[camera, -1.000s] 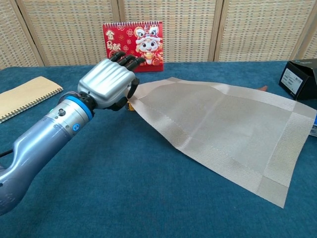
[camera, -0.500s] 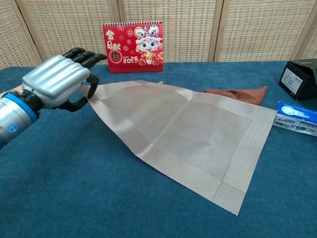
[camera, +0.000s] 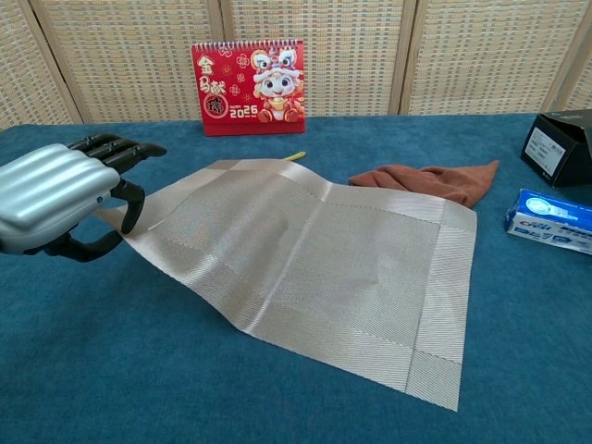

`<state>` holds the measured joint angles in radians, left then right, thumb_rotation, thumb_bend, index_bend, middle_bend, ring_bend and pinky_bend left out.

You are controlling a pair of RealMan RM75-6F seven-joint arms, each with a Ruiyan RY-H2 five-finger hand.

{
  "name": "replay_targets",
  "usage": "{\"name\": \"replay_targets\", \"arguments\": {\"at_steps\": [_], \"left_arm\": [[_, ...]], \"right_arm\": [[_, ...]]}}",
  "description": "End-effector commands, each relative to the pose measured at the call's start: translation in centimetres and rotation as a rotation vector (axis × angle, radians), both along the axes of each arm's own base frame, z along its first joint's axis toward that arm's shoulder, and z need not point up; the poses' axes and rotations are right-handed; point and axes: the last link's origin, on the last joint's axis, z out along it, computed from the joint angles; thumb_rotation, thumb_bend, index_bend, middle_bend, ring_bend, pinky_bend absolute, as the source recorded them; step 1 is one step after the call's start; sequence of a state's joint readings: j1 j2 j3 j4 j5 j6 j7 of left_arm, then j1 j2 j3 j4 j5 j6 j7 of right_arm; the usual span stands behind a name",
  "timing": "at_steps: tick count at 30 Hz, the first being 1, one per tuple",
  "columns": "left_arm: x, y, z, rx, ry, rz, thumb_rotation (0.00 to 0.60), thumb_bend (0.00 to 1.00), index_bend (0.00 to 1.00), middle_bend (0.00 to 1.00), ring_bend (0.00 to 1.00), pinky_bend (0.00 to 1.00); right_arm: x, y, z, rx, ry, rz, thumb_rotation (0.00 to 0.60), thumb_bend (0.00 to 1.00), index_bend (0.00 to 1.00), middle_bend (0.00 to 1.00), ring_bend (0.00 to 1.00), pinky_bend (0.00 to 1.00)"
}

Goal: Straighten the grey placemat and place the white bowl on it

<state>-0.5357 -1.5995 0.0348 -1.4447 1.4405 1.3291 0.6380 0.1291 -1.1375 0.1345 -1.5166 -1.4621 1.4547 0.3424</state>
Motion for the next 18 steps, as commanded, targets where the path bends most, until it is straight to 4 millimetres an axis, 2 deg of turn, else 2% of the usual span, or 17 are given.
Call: {"name": "replay_targets", "arguments": {"at_steps": [1,11,18], "left_arm": [[-0.3,-1.8,0.3,-0.047,0.002,0.015,0.600,0.60,0.59,0.00,0.00,0.00],[0.2,-6.0,0.6,-0.172,0.013,0.016,0.600,0.60,0.60,0.00,0.00,0.00],[0.7,-8.3,-0.2,-0.260,0.020,0.020,0.600,0.60,0.60,0.00,0.00,0.00]], "right_arm": [[0.1,0.1,0.0,0.000,-0.001,0.001,0.600,0.15,0.13,0.00,0.00,0.00],[0.4,0.4,-0.2,0.011,-0.002,0.013,0.600,0.15,0.13,0.00,0.00,0.00],[0.6,0.6,-0.2,0.012,-0.009,0.023,0.600,0.15,0.13,0.00,0.00,0.00]]}}
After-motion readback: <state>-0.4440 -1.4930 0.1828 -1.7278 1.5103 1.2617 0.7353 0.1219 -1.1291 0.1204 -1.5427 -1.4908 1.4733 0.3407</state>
